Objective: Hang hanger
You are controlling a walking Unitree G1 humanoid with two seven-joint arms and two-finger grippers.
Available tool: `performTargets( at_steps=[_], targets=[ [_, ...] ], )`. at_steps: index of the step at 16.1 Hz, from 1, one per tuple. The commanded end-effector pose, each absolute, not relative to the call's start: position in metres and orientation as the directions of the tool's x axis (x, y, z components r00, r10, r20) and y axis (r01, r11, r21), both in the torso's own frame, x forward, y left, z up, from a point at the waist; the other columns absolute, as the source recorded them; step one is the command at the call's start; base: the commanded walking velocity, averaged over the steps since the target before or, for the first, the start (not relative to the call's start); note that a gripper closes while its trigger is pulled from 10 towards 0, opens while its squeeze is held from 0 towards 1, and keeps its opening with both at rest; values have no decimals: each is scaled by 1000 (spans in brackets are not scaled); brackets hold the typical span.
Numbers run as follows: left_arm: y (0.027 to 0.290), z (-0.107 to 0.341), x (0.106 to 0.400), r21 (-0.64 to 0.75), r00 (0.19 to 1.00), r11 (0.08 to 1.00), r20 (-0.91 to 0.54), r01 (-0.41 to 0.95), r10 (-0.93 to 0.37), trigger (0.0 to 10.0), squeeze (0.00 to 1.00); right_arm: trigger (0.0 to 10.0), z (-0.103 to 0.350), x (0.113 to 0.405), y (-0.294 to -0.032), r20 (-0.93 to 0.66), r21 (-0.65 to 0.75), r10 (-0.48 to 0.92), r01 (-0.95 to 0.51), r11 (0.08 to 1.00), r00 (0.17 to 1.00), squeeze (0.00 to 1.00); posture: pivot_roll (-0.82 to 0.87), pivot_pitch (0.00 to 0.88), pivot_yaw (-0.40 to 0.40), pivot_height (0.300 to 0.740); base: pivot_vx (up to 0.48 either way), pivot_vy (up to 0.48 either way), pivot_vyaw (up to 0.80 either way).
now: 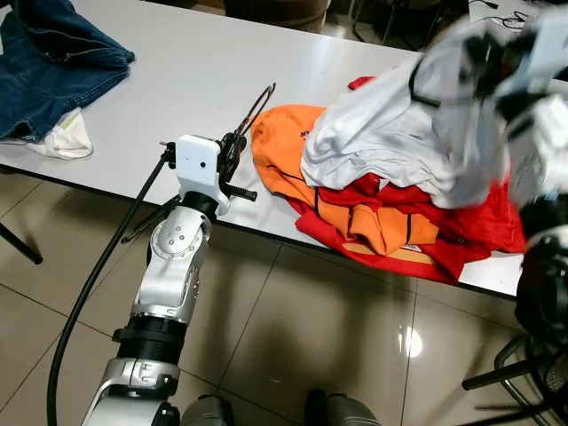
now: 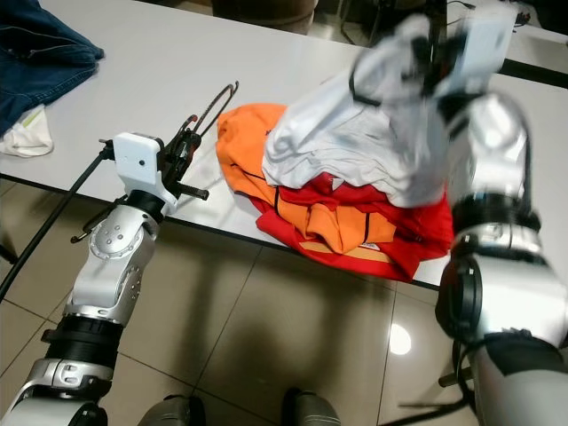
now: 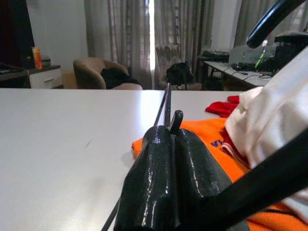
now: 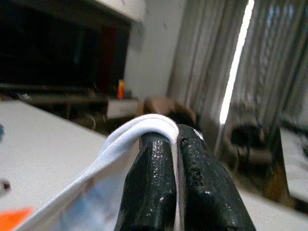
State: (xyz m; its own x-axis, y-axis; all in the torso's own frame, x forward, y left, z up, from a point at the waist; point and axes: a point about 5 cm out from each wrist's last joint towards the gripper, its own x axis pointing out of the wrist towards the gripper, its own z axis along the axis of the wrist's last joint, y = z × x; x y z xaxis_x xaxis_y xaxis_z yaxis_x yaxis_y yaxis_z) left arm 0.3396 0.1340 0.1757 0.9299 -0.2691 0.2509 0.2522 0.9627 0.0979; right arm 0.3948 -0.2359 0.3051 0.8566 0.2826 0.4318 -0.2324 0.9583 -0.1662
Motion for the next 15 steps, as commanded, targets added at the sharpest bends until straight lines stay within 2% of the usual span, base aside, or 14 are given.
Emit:
performTargets(
  at_steps=[1, 6, 9, 11, 13, 15],
  targets=[
    [129, 178, 341, 114, 925, 958, 255, 261, -282, 10000, 0, 0, 324, 391, -238, 475, -196, 298, -230, 953, 828, 0, -83, 108, -40, 740, 0, 0, 0],
    [129, 178, 344, 118, 928, 962, 258, 246, -269, 10000, 0, 0, 387, 381, -237, 577, -301, 341, -194, 933, 742, 0, -92, 101, -42, 740, 0, 0, 0],
    [131, 179, 345, 118, 932, 966, 260, 229, -252, 10000, 0, 0, 404, 376, -241, 624, -313, 310, -134, 940, 718, 0, -93, 102, -45, 740, 0, 0, 0],
    [129, 178, 345, 121, 931, 964, 257, 236, -260, 10000, 0, 0, 427, 369, -248, 671, -330, 261, -36, 943, 694, 0, -96, 103, -40, 740, 0, 0, 0],
    [130, 179, 346, 123, 930, 964, 259, 235, -259, 10000, 0, 0, 447, 360, -252, 724, -327, 233, 25, 945, 650, 0, -97, 106, -36, 740, 0, 0, 0],
    [131, 178, 346, 127, 935, 967, 257, 219, -246, 10000, 0, 0, 489, 331, -270, 841, -247, 134, 151, 957, 524, 0, -97, 106, -36, 740, 0, 0, 0]
  ],
)
